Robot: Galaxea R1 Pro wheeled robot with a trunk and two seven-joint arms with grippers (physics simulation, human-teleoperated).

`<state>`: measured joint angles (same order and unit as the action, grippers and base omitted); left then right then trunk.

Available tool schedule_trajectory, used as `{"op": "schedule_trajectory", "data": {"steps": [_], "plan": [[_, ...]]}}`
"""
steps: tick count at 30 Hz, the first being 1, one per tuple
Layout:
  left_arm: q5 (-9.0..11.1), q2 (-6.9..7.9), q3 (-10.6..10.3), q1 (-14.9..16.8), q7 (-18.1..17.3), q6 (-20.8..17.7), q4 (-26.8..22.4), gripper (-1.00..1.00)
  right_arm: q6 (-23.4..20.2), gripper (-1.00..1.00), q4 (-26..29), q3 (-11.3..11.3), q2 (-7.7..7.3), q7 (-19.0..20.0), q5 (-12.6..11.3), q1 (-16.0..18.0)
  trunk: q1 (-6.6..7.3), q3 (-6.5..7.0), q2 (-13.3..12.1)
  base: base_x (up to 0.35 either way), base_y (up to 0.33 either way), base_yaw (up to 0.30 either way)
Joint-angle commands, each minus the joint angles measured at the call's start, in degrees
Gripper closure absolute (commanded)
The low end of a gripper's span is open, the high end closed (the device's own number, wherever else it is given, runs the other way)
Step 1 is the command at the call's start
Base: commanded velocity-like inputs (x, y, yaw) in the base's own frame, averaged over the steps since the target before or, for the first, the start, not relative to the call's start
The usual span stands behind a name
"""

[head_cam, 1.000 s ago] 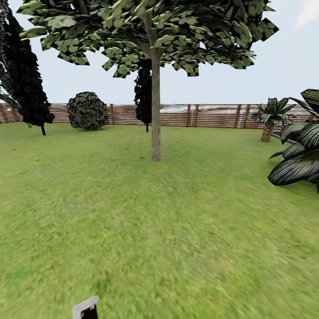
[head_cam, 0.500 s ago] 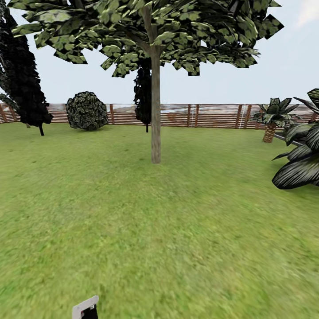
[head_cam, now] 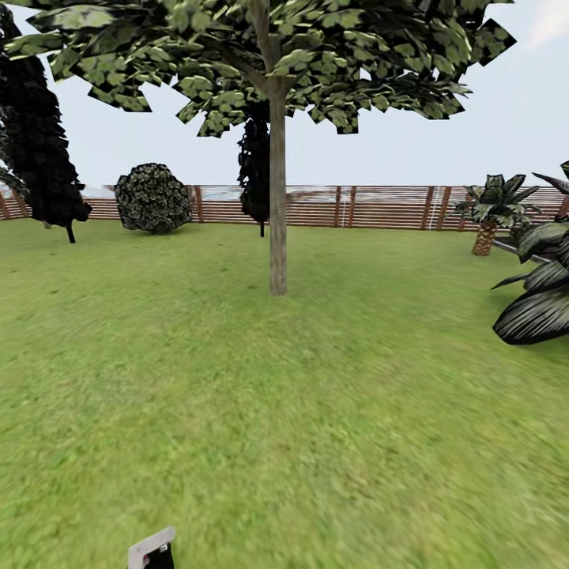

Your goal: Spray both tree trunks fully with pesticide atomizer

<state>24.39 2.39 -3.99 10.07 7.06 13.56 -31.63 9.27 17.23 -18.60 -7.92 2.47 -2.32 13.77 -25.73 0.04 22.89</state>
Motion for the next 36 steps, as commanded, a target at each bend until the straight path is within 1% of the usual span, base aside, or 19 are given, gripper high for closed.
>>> {"op": "schedule_trajectory", "data": {"steps": [1,36], "plan": [[0.29,0.07,-0.4,0.03,0.41,0.24,0.01,1.0,0.22,-1.0,-0.08,-0.22,0.01,0.26,-0.24,0.03,-0.05,-0.02,0.03,0.335,0.0,0.0],[0.28,0.11,-0.23,0.04,0.41,0.24,0.05,1.0,0.25,-1.0,-0.18,-0.14,0.09,0.25,-0.23,0.03,-0.05,-0.02,0.03,0.335,0.0,0.0]]}}
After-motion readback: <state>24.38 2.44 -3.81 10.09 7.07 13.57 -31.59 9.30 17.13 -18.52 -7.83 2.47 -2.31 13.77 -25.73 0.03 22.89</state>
